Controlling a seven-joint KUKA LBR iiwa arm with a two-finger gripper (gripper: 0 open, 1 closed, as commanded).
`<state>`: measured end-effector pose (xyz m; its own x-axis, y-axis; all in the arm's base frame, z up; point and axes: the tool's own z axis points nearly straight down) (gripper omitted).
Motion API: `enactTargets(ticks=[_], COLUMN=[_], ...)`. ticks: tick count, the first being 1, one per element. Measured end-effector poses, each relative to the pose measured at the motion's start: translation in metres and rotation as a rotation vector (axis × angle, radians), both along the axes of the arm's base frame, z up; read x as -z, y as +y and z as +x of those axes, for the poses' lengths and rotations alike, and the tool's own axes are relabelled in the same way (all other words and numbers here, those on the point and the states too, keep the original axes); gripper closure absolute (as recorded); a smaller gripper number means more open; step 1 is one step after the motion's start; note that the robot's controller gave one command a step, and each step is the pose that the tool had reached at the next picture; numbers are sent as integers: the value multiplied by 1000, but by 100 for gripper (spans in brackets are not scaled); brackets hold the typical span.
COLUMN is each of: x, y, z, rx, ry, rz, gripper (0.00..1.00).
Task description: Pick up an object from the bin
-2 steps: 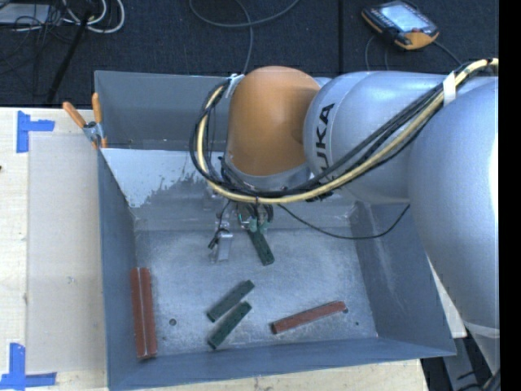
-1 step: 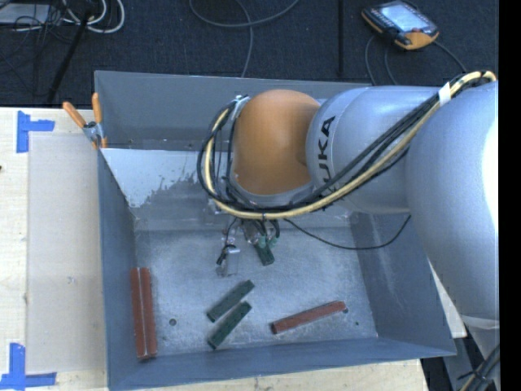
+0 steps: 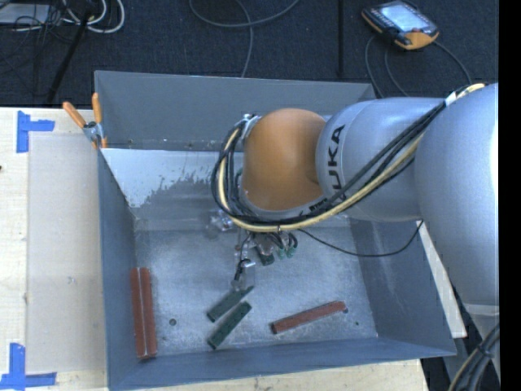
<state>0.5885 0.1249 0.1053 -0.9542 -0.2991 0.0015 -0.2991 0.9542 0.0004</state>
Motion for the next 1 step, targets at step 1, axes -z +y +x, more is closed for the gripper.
enactTargets(ticks=[1], x=[22], y=[-5], z=[-48], rx=[-143], ry=[-2], rz=[0], gripper=[0])
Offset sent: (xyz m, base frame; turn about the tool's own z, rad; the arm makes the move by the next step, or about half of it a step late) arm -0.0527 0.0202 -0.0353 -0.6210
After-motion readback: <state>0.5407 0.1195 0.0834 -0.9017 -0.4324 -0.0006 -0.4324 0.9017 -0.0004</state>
